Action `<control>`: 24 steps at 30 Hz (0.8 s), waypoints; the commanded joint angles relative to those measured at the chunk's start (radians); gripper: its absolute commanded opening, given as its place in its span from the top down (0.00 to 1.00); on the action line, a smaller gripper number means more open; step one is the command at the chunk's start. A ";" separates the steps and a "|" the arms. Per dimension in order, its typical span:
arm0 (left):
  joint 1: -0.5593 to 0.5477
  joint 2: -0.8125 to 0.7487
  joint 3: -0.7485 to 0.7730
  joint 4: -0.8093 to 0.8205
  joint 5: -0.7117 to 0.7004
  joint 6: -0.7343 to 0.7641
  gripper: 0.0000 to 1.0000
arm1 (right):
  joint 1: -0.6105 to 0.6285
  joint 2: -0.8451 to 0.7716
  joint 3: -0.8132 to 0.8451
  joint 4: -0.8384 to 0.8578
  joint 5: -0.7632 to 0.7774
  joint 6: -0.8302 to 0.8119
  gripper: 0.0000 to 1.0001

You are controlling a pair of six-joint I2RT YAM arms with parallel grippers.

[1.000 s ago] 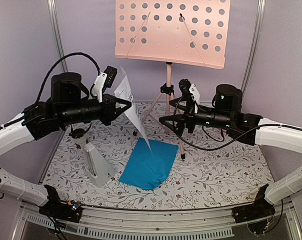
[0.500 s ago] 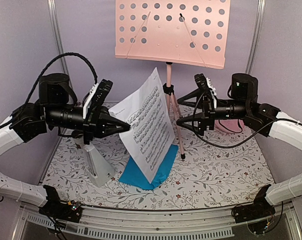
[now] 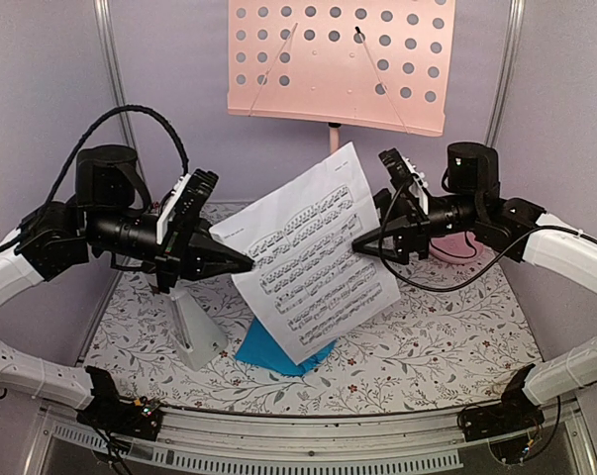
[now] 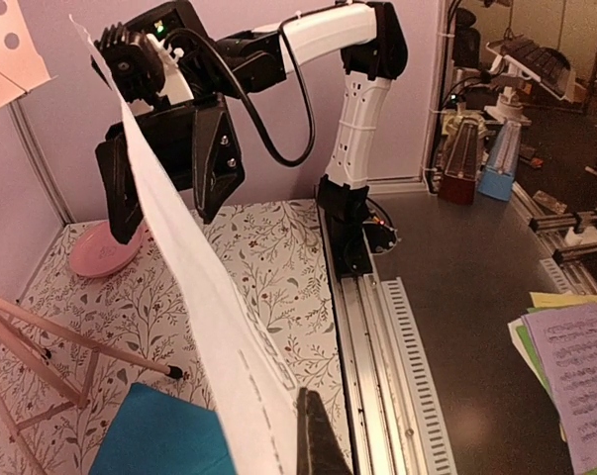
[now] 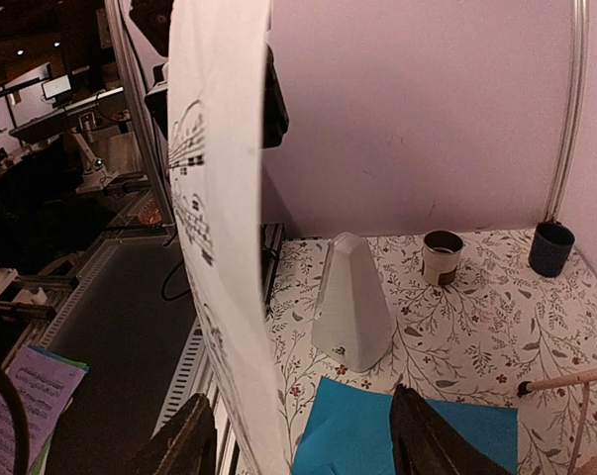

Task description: Set up the instrument practice props

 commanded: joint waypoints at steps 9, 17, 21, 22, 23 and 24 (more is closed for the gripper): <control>-0.017 -0.068 -0.117 0.240 -0.257 -0.049 0.48 | 0.019 0.003 0.043 0.033 0.062 0.089 1.00; 0.003 -0.176 -0.311 0.536 -0.416 -0.136 0.43 | 0.018 -0.028 -0.002 0.160 0.078 0.154 1.00; 0.028 -0.164 -0.357 0.700 -0.383 -0.183 0.56 | 0.018 -0.040 -0.029 0.184 0.052 0.183 1.00; 0.033 -0.153 -0.354 0.715 -0.376 -0.191 0.59 | 0.018 -0.044 -0.036 0.194 0.045 0.191 1.00; 0.039 -0.143 -0.349 0.730 -0.364 -0.197 0.62 | 0.018 -0.043 -0.041 0.199 0.038 0.194 1.00; 0.043 -0.134 -0.347 0.743 -0.353 -0.200 0.67 | 0.018 -0.042 -0.042 0.201 0.033 0.196 1.00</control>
